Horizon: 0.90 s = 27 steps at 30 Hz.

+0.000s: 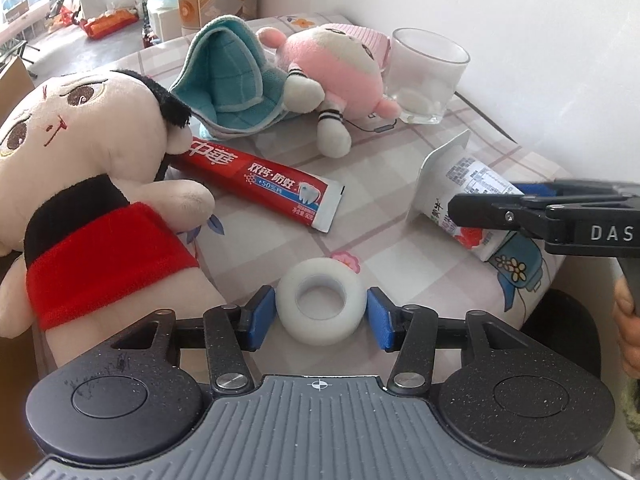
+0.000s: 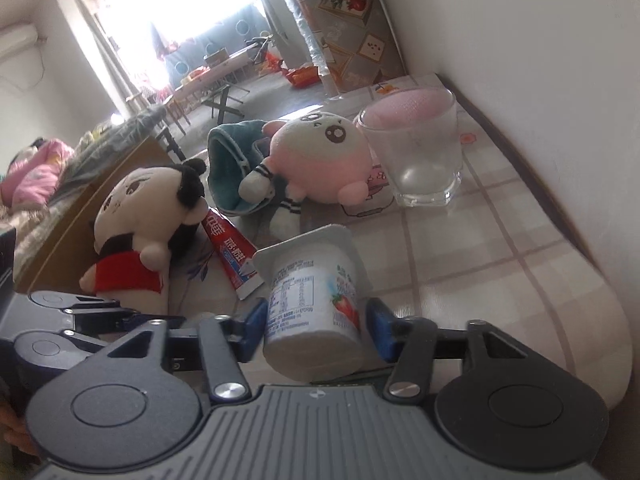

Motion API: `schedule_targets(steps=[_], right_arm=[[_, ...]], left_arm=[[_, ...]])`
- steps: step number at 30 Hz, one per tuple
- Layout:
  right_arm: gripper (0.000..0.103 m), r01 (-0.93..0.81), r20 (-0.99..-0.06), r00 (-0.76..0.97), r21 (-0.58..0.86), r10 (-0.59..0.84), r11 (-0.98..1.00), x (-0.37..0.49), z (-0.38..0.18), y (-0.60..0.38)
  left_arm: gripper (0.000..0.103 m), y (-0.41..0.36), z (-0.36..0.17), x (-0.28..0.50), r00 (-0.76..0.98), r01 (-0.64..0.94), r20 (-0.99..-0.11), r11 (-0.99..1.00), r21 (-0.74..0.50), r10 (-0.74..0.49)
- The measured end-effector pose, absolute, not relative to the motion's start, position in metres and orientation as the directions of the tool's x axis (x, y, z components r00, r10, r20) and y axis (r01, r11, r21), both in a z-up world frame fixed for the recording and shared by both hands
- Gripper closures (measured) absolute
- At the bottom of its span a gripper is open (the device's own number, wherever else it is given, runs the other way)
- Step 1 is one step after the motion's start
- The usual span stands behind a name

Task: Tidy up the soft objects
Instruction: 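Grasp the white yogurt cup with the right gripper while the left holds the tape roll, then carry the tape roll and yogurt cup over the cardboard box with both grippers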

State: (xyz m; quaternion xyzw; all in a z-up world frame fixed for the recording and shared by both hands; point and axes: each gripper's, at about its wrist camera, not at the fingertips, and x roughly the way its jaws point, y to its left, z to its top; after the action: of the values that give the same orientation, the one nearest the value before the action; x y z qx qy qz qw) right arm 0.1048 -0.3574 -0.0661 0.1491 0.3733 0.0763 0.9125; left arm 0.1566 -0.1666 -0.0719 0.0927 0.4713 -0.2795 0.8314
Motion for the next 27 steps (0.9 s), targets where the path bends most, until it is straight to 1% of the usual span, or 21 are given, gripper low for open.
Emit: schedule_targets(steps=[1,2,9,11,12,15,19,23,24,25,27], right_arm=[[0.031,-0.028,-0.658,0.715,0.309,0.235,0.951,0.107,-0.064,-0.356],[0.029,-0.032,-0.657,0.719,0.293,0.226,0.956,0.11,-0.062,-0.355],[0.029,-0.083,-0.694,0.662,0.306,0.282,0.948,0.144,-0.072,-0.355],[0.031,-0.09,-0.704,0.646,0.314,0.295,0.945,0.15,-0.077,-0.355],[0.031,-0.097,-0.702,0.647,0.311,0.298,0.945,0.15,-0.078,-0.354],[0.032,-0.107,-0.688,0.663,0.302,0.294,0.947,0.145,-0.077,-0.353],[0.032,-0.103,-0.651,0.696,0.327,0.303,0.939,0.135,-0.073,-0.357],[0.032,-0.082,-0.612,0.735,0.348,0.292,0.934,0.122,-0.063,-0.364],[0.033,-0.076,-0.604,0.742,0.356,0.291,0.931,0.119,-0.061,-0.365],[0.036,-0.071,-0.598,0.749,0.359,0.287,0.931,0.116,-0.058,-0.367],[0.036,-0.065,-0.582,0.761,0.369,0.285,0.927,0.11,-0.053,-0.367]], left_arm=[[0.051,-0.166,-0.071,0.157,0.4,0.552,-0.835,0.826,-0.11,-0.378],[0.051,-0.166,-0.071,0.158,0.397,0.553,-0.836,0.826,-0.111,-0.378],[0.049,-0.168,-0.072,0.162,0.386,0.553,-0.842,0.825,-0.115,-0.376],[0.05,-0.169,-0.072,0.162,0.389,0.558,-0.841,0.823,-0.11,-0.376],[0.053,-0.168,-0.072,0.162,0.39,0.559,-0.841,0.822,-0.108,-0.376],[0.055,-0.167,-0.072,0.161,0.395,0.557,-0.835,0.822,-0.114,-0.383],[0.055,-0.165,-0.069,0.157,0.423,0.559,-0.819,0.823,-0.101,-0.388],[0.055,-0.162,-0.062,0.152,0.439,0.562,-0.797,0.819,-0.116,-0.414],[0.055,-0.161,-0.059,0.15,0.444,0.56,-0.792,0.82,-0.12,-0.419],[0.055,-0.16,-0.056,0.149,0.449,0.559,-0.786,0.82,-0.125,-0.425],[0.055,-0.156,-0.05,0.146,0.46,0.556,-0.774,0.821,-0.133,-0.436]])
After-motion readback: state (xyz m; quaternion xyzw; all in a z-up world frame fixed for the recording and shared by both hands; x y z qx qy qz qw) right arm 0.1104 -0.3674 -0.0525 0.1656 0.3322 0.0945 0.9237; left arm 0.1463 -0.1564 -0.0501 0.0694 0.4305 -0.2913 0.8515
